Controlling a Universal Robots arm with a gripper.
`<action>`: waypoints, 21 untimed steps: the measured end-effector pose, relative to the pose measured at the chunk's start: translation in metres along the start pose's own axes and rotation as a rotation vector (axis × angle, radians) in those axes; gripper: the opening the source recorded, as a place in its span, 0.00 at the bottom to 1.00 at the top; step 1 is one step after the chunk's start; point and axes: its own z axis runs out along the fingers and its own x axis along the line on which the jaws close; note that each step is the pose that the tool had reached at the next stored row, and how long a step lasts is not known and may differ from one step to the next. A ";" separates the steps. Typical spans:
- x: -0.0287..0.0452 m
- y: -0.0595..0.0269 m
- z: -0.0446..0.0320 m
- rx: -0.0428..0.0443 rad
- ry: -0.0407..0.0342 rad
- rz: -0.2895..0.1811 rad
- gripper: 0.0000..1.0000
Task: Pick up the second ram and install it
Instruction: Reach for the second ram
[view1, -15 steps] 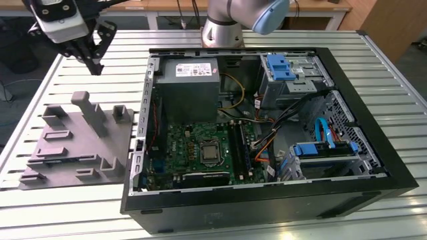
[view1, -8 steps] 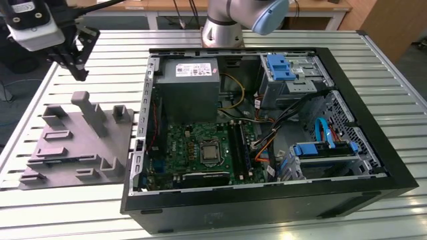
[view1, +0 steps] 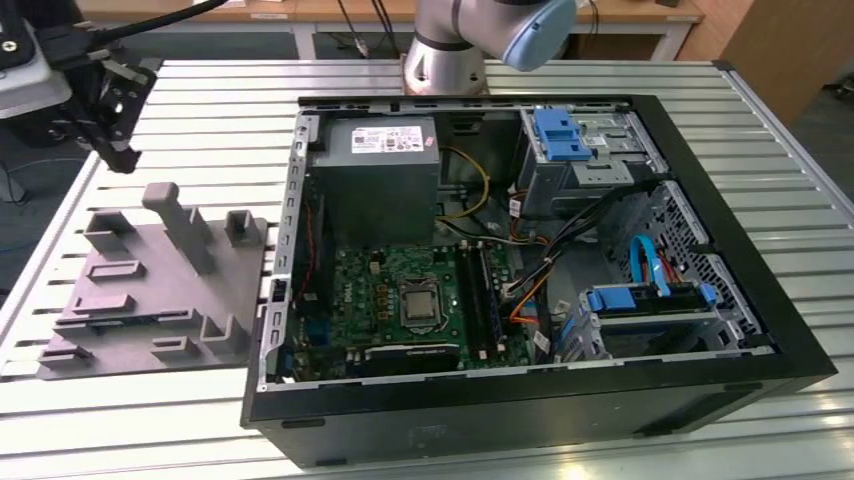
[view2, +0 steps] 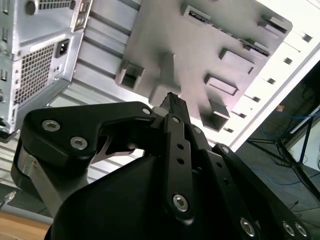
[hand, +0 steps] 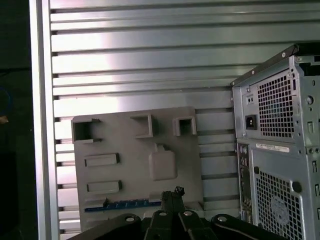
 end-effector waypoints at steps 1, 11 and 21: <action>0.0040 -0.0014 0.0004 -0.0001 -0.0001 0.000 0.10; 0.0451 -0.0158 0.0045 -0.0001 -0.0001 0.000 0.10; 0.0832 -0.0265 0.0166 -0.0001 -0.0001 0.000 0.10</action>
